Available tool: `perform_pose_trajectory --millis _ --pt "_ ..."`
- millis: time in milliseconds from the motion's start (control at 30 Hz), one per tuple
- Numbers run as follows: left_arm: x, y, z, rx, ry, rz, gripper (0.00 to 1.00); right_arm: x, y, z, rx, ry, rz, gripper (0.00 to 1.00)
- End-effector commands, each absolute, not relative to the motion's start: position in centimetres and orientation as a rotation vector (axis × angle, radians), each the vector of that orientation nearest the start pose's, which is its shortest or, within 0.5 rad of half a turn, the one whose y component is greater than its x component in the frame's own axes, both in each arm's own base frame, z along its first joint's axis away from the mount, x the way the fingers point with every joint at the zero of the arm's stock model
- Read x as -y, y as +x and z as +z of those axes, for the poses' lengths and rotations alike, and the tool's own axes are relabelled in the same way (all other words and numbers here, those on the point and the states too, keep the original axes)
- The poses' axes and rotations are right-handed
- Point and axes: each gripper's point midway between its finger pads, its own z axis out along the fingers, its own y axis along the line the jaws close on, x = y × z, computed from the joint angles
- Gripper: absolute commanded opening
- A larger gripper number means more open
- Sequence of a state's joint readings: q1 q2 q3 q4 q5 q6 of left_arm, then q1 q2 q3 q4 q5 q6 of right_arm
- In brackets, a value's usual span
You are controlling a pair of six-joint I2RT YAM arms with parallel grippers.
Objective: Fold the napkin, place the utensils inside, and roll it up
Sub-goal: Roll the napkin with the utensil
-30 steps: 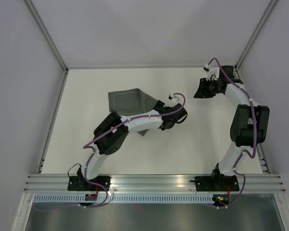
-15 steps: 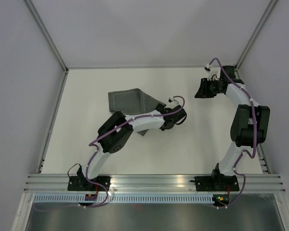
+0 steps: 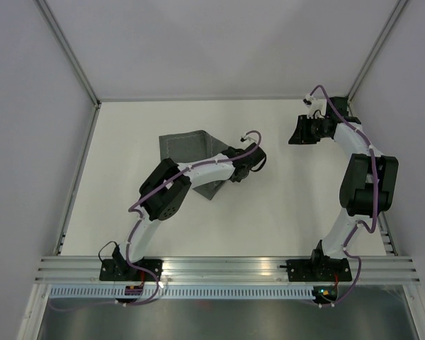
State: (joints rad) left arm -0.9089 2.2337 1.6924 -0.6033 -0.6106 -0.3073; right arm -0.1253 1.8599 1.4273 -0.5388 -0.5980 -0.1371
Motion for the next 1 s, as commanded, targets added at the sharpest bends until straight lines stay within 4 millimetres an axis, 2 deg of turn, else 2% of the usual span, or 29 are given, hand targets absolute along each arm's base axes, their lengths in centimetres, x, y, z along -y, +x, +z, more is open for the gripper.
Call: perform_pose_trajectory --millis 0,100,667,833,967 --pt "32.4 35.1 0.0 -2.484 0.659 0.225 0.56 -3.7 44.5 13.4 -2.348 -0.273 0.621 0.36" --pt "31.8 34.8 -0.6 -2.521 0.669 0.192 0.50 -3.7 44.5 13.5 -2.345 -0.276 0.621 0.36" --pt "28.6 33.6 -3.6 -2.670 0.722 0.096 0.42 -3.8 44.4 13.8 -2.343 -0.280 0.627 0.36" --pt "28.1 33.0 -4.5 -2.703 0.757 0.066 0.26 -4.0 44.2 13.8 -2.342 -0.289 0.641 0.36" --pt "28.3 32.4 -5.2 -2.723 0.798 0.029 0.17 -4.1 44.0 14.1 -2.333 -0.320 0.638 0.36"
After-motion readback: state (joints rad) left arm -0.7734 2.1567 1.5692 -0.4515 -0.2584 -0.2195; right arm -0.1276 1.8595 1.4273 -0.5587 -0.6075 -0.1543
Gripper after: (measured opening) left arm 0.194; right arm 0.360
